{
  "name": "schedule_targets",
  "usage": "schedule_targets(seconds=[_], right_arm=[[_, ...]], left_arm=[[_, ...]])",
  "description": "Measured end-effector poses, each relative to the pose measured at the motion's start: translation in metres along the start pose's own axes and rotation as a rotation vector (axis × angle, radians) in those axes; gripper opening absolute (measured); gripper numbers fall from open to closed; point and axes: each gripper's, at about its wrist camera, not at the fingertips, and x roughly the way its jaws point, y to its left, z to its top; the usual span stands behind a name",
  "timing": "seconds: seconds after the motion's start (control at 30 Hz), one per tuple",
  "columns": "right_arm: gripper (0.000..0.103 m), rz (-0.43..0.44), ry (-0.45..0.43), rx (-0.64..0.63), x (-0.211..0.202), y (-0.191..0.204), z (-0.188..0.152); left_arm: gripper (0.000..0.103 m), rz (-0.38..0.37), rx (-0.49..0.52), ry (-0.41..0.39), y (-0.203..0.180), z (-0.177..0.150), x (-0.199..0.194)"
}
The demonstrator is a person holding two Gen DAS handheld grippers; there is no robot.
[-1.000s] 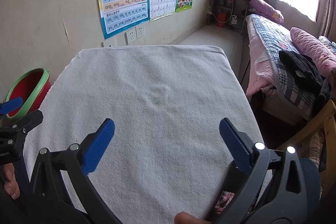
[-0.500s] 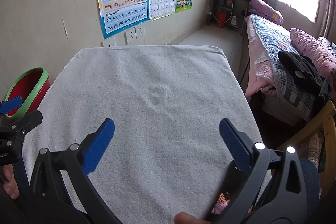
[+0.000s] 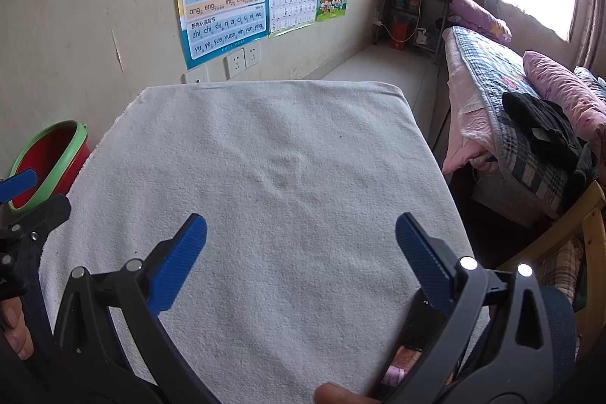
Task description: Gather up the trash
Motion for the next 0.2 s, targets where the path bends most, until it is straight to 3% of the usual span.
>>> schedule_targets(seconds=[0.2], right_arm=[[0.098,-0.002,0.002,-0.001,-0.0003,0.0002,0.0003]], left_arm=[[0.095,0.012,0.003,0.008,-0.0005,0.0005,0.0012]])
